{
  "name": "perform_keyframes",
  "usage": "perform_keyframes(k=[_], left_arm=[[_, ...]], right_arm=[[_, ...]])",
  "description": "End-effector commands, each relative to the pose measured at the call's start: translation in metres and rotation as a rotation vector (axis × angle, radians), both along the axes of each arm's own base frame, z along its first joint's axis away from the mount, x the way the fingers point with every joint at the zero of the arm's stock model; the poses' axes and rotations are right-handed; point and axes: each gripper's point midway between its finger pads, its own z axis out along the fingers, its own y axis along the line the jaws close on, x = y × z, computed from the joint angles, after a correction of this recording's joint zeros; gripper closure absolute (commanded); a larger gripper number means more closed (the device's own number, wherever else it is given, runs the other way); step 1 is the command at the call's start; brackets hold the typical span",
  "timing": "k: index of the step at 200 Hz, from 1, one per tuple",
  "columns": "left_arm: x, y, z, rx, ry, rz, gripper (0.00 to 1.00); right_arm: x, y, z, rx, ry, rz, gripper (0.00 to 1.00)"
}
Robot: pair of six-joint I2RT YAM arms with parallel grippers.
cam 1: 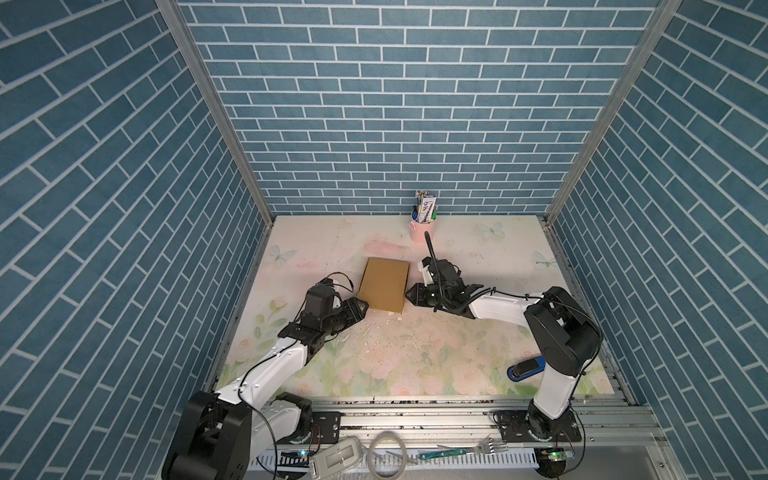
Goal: Fold the paper box
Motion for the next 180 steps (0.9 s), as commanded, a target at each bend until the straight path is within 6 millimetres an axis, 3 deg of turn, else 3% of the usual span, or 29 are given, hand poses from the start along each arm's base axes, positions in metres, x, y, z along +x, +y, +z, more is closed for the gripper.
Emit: perform_keyframes(k=[1, 53, 87, 133, 180], left_arm=[[0.011, 0.001, 0.026, 0.035, -0.072, -0.033, 0.36], [0.044, -0.007, 0.044, 0.101, -0.119, -0.12, 0.36], [0.062, -0.022, 0.028, 0.085, -0.092, -0.179, 0.37], [0.064, -0.041, 0.019, 0.163, -0.089, -0.242, 0.35], [0.071, -0.024, 0.006, 0.289, -0.037, -0.185, 0.35]], right_arm=[[-0.002, 0.001, -0.004, -0.006, 0.001, 0.013, 0.76], [-0.003, -0.001, 0.003, 0.0, -0.018, 0.006, 0.76], [-0.004, -0.003, 0.005, 0.006, -0.026, 0.001, 0.76], [-0.006, -0.005, 0.011, 0.033, -0.039, -0.011, 0.76], [-0.007, -0.015, 0.02, 0.062, -0.097, -0.047, 0.76]])
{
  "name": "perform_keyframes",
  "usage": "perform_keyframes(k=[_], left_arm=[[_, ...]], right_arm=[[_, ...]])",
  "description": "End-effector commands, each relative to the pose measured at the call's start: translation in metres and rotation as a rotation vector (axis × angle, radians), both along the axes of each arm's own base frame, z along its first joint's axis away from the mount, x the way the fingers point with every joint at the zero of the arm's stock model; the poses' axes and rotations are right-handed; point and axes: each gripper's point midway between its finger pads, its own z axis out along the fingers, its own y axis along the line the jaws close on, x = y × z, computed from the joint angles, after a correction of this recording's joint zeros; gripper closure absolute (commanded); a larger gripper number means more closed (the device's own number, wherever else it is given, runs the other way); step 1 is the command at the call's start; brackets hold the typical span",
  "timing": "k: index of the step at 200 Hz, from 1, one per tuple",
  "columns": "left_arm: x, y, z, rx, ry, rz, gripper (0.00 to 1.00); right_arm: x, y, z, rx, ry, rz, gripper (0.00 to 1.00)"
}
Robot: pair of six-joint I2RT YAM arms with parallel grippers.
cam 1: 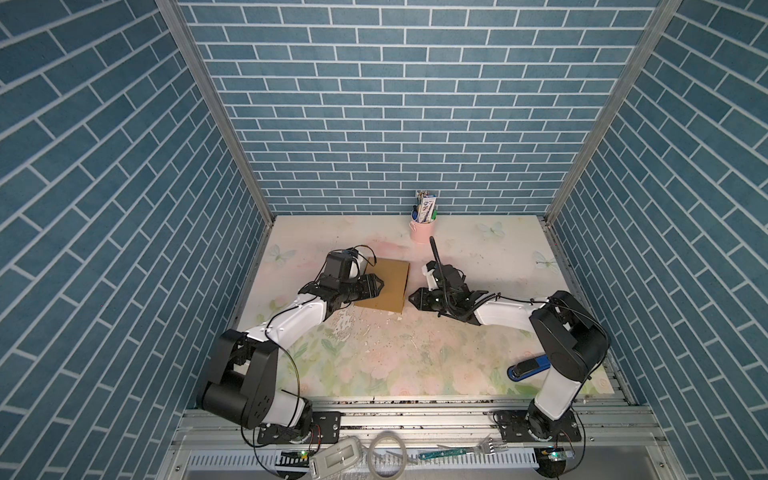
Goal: Fold the paper box
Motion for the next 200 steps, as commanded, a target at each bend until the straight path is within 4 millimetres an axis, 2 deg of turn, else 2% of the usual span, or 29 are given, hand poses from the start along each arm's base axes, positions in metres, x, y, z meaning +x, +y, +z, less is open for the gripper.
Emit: perform_keyframes(k=[1, 32, 91, 121, 200], left_arm=[[0.005, 0.015, -0.01, 0.105, 0.019, 0.044, 0.35], [0.016, 0.028, -0.017, 0.185, 0.035, 0.107, 0.35], [0.036, 0.019, -0.039, 0.236, 0.078, 0.059, 0.34], [0.043, 0.003, -0.044, 0.282, 0.07, -0.004, 0.34], [0.041, -0.034, -0.034, 0.374, -0.031, -0.131, 0.33]], right_arm=[[0.004, -0.001, 0.019, 0.045, -0.066, -0.031, 0.76], [0.004, -0.007, 0.023, 0.057, -0.1, -0.055, 0.76], [0.001, -0.016, 0.023, 0.069, -0.167, -0.058, 0.76], [-0.001, -0.013, 0.021, 0.09, -0.195, -0.032, 0.76], [-0.008, -0.013, 0.023, 0.12, -0.289, 0.026, 0.75]])
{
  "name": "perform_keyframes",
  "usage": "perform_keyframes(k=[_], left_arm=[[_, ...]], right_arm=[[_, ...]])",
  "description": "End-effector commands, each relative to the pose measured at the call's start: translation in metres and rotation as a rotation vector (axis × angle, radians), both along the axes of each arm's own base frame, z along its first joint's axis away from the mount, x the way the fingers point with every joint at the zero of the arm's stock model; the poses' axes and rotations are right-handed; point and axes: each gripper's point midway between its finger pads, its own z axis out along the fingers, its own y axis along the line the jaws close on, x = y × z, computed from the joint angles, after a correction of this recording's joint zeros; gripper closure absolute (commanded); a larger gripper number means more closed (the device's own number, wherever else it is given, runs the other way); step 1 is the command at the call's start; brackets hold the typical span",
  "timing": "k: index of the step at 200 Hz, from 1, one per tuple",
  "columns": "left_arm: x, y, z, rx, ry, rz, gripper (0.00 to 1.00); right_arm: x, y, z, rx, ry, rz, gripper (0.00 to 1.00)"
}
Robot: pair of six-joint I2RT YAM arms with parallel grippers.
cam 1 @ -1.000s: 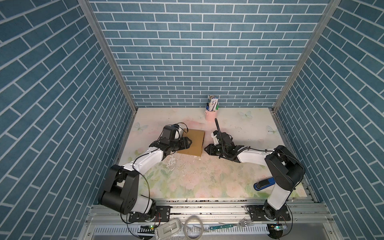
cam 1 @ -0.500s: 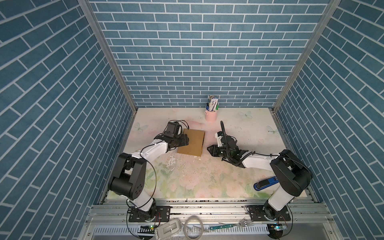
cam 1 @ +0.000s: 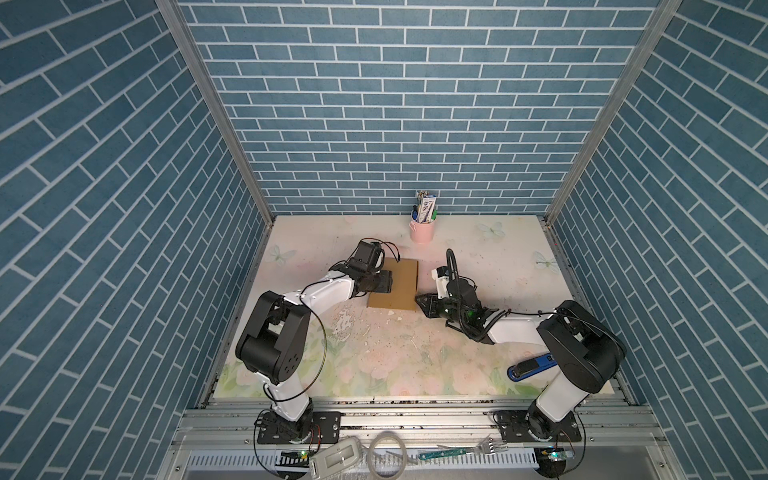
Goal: Fold the paper box
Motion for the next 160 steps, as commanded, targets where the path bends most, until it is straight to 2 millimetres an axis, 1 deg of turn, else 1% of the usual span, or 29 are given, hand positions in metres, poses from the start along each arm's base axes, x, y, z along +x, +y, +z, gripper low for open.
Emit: perform_keyframes(k=[1, 34, 55, 79, 104, 160], left_arm=[[0.005, -0.005, 0.005, 0.041, -0.035, -0.038, 0.33], [0.006, -0.02, 0.012, 0.059, -0.064, -0.094, 0.33], [0.006, -0.029, 0.009, 0.071, -0.062, -0.124, 0.33], [0.005, -0.032, -0.003, 0.072, -0.034, -0.136, 0.33], [0.002, -0.032, -0.015, 0.078, -0.006, -0.137, 0.33], [-0.001, -0.033, -0.021, 0.069, 0.011, -0.142, 0.33]], right_arm=[[-0.001, 0.005, 0.013, 0.031, -0.086, 0.039, 0.75], [-0.002, 0.004, 0.011, 0.025, -0.081, 0.035, 0.75], [-0.002, 0.004, 0.011, 0.015, -0.072, 0.038, 0.75], [-0.004, 0.005, 0.01, 0.013, -0.066, 0.049, 0.75], [-0.007, 0.004, 0.005, 0.001, -0.052, 0.055, 0.76], [-0.013, 0.005, -0.016, -0.024, -0.009, 0.083, 0.76]])
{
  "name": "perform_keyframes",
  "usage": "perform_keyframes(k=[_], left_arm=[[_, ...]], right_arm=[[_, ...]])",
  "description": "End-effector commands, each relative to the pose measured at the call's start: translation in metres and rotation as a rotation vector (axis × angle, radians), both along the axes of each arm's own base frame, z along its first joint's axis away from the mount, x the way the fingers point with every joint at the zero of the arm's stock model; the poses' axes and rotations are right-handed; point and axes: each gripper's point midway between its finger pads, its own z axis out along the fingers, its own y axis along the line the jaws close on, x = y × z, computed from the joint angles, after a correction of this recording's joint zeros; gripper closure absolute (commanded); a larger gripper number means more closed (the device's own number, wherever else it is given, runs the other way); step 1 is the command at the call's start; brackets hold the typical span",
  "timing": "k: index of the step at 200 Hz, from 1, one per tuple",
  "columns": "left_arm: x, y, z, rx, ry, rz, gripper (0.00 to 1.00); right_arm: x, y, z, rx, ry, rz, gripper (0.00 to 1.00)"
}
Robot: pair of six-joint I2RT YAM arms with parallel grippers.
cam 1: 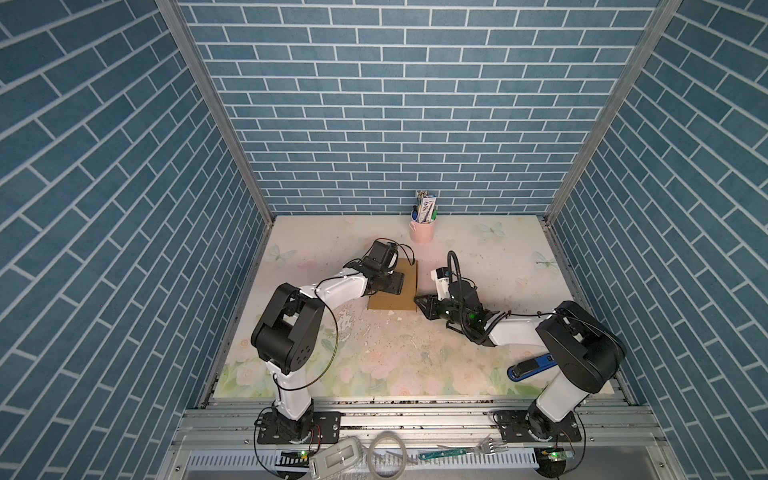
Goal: Fold the paper box
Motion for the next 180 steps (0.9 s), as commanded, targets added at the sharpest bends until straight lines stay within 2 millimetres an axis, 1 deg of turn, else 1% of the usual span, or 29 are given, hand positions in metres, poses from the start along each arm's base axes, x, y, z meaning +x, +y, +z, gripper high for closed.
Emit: perform_keyframes(k=[1, 60, 74, 105, 119, 154, 166, 180], left_arm=[[-0.007, 0.0, -0.01, 0.01, 0.036, -0.017, 0.33], [-0.006, -0.007, 0.002, -0.032, 0.035, -0.019, 0.33], [-0.007, -0.007, 0.002, -0.036, 0.04, -0.021, 0.33], [-0.01, -0.006, -0.003, -0.033, 0.058, -0.018, 0.33], [-0.012, -0.005, -0.005, -0.032, 0.062, -0.015, 0.33], [-0.013, -0.004, -0.004, -0.035, 0.064, -0.011, 0.33], [-0.013, -0.005, -0.003, -0.041, 0.064, -0.011, 0.33], [-0.013, -0.007, -0.002, -0.047, 0.066, -0.01, 0.33]], right_arm=[[-0.009, 0.001, -0.019, -0.041, 0.019, 0.043, 0.76], [-0.011, 0.004, -0.021, -0.033, 0.035, 0.054, 0.77], [-0.01, 0.004, -0.022, -0.039, 0.038, 0.051, 0.77], [-0.013, 0.001, -0.035, -0.063, 0.06, 0.05, 0.78], [-0.014, 0.002, -0.037, -0.055, 0.07, 0.05, 0.79], [-0.014, 0.008, -0.025, 0.002, 0.116, 0.033, 0.8], [-0.017, 0.012, -0.018, 0.048, 0.134, 0.034, 0.8], [-0.018, 0.015, -0.015, 0.093, 0.182, 0.013, 0.8]])
